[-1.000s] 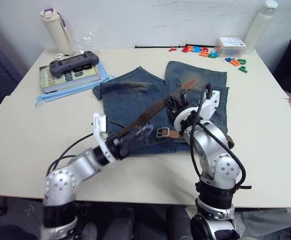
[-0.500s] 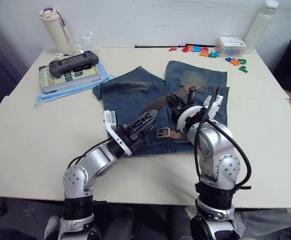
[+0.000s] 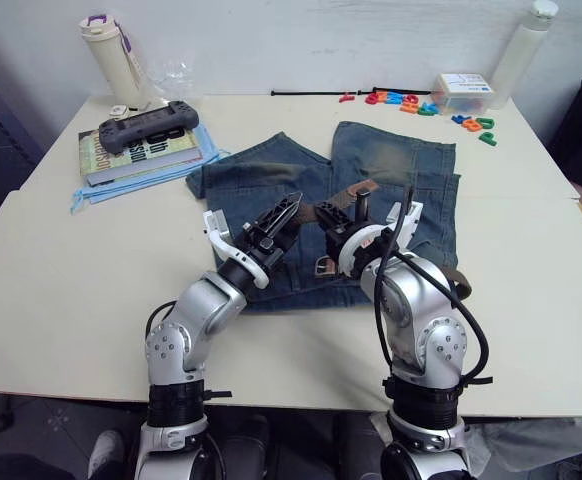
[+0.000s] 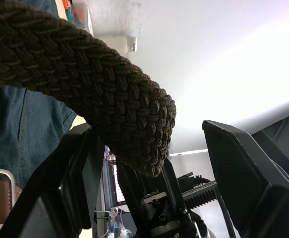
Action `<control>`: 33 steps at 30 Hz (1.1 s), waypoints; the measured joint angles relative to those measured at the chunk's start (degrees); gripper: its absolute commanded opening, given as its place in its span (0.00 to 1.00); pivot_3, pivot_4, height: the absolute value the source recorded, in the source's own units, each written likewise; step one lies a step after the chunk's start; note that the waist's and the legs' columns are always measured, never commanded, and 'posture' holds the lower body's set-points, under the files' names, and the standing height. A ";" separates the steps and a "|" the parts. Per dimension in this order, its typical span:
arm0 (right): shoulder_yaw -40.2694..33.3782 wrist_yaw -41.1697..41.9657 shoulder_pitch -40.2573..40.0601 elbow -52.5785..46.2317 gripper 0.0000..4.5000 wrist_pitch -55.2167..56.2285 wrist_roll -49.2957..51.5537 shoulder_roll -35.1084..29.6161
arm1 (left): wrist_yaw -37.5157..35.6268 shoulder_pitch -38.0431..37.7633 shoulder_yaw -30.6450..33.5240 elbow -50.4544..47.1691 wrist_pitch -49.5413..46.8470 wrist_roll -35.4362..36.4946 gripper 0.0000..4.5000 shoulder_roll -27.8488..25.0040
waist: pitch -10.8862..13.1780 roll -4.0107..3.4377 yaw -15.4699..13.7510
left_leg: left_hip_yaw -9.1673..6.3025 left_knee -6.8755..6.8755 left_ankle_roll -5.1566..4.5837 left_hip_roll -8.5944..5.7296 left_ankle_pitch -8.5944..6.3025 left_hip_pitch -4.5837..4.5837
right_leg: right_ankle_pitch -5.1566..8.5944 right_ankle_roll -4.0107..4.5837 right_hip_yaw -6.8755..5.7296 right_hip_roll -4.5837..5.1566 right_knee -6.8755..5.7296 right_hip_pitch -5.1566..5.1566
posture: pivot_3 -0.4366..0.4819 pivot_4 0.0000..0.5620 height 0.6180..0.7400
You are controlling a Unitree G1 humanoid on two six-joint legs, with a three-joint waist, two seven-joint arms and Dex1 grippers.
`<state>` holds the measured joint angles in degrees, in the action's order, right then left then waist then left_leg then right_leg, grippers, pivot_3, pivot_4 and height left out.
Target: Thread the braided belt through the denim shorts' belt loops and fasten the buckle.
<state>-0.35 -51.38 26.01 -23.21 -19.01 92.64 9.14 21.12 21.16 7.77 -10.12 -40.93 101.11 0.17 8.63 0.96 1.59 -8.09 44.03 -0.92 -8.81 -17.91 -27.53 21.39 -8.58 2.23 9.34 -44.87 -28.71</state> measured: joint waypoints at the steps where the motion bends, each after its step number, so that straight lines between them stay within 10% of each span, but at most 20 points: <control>1: 0.00 0.08 0.00 0.00 0.00 0.10 -0.12 0.00 | 0.00 0.00 -0.24 0.00 -0.35 0.00 0.76 -0.53 | 0.00 0.00 0.00 | 0.00 0.00 0.00 0.00 0.00 0.00 | 0.00 0.00 0.00 0.00 0.00 0.00 | 0.48 0.27 0.31; 4: 0.01 0.20 0.00 0.00 0.00 0.19 -0.44 0.00 | -0.01 0.00 -0.94 0.01 -0.86 0.12 0.67 -0.96 | 0.00 0.00 -0.01 | -0.01 0.00 -0.01 0.00 -0.01 0.00 | 0.00 0.00 -0.01 -0.01 0.01 0.01 | 0.48 0.27 0.31; 12: -0.04 0.62 0.01 0.00 0.00 0.22 -0.67 -0.01 | -0.79 1.03 -1.53 2.05 -1.42 0.08 0.03 -1.68 | 0.01 0.00 0.00 | -0.01 -0.01 -0.01 0.00 -0.03 -0.01 | 0.00 0.00 -0.01 0.00 0.03 0.00 | 0.48 0.27 0.31; 25: -0.34 2.07 0.02 0.00 0.00 -0.25 -0.65 -0.14 | -4.48 3.01 -1.31 4.10 -2.49 -1.11 0.01 -3.69 | 0.02 -0.01 -0.01 | -0.01 -0.04 -0.03 0.00 -0.05 -0.01 | 0.00 0.00 -0.01 0.00 0.10 0.01 | 0.48 0.27 0.31; 33: -0.21 4.88 0.39 -0.42 0.86 -2.76 1.42 -1.79 | -7.42 2.94 2.83 4.42 -4.13 0.25 0.00 -10.14 | 0.07 -0.05 0.02 | -0.03 -0.09 -0.01 0.06 -0.06 0.00 | 0.01 0.01 -0.03 -0.07 0.13 -0.01 | 0.48 0.27 0.31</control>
<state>-0.56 -46.50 26.40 -23.63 -21.77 94.06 7.35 13.70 24.10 10.60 -5.70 -45.06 101.36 -9.97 8.69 0.91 1.60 -8.12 43.94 -0.93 -8.75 -17.97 -27.53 21.40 -8.58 2.20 9.27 -44.74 -28.73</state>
